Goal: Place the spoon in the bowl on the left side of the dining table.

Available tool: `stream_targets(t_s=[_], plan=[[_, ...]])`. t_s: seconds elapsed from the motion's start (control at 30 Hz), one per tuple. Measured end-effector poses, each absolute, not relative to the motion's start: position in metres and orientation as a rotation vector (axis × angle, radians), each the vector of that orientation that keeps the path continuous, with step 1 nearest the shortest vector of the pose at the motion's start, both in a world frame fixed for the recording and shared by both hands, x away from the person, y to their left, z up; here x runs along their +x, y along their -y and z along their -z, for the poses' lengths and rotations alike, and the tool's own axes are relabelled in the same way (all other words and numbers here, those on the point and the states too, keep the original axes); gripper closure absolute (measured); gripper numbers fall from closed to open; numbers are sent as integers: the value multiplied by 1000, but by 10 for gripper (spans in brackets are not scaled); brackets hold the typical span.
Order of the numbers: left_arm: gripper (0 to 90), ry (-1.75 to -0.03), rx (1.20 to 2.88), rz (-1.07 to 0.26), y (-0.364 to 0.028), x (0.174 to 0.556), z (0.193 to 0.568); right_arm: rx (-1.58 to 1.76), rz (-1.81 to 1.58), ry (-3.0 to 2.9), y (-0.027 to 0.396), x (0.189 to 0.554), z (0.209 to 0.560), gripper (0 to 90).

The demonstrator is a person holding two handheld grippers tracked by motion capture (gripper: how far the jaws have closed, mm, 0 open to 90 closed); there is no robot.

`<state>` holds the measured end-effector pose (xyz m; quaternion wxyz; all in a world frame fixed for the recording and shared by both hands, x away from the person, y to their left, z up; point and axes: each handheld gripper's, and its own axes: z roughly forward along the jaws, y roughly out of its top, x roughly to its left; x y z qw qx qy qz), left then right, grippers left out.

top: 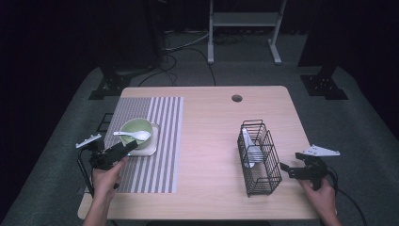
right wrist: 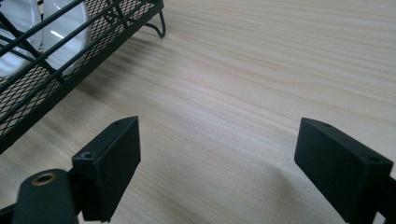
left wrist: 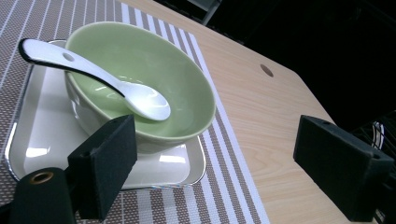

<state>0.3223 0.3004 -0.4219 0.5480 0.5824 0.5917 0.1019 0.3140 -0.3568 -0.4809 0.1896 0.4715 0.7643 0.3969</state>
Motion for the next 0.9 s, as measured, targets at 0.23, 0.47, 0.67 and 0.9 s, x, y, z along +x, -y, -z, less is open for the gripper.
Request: stream_targets(t_s=[0.23,0.47,0.67,0.9], plan=[[112,-1386,1412,-240,-291,321,421,1325,-1115,-2149,357,314,481,134],[97,-1376,1430,-221,-281,320,422,1327,-1117,-2148,357,314,481,134],[97,-1362,1455,-210,-273,320,424,1327,-1119,-2147,357,314,481,134],[96,-1350,1490,-198,-262,319,428,1325,-1119,-2147,357,314,481,135]])
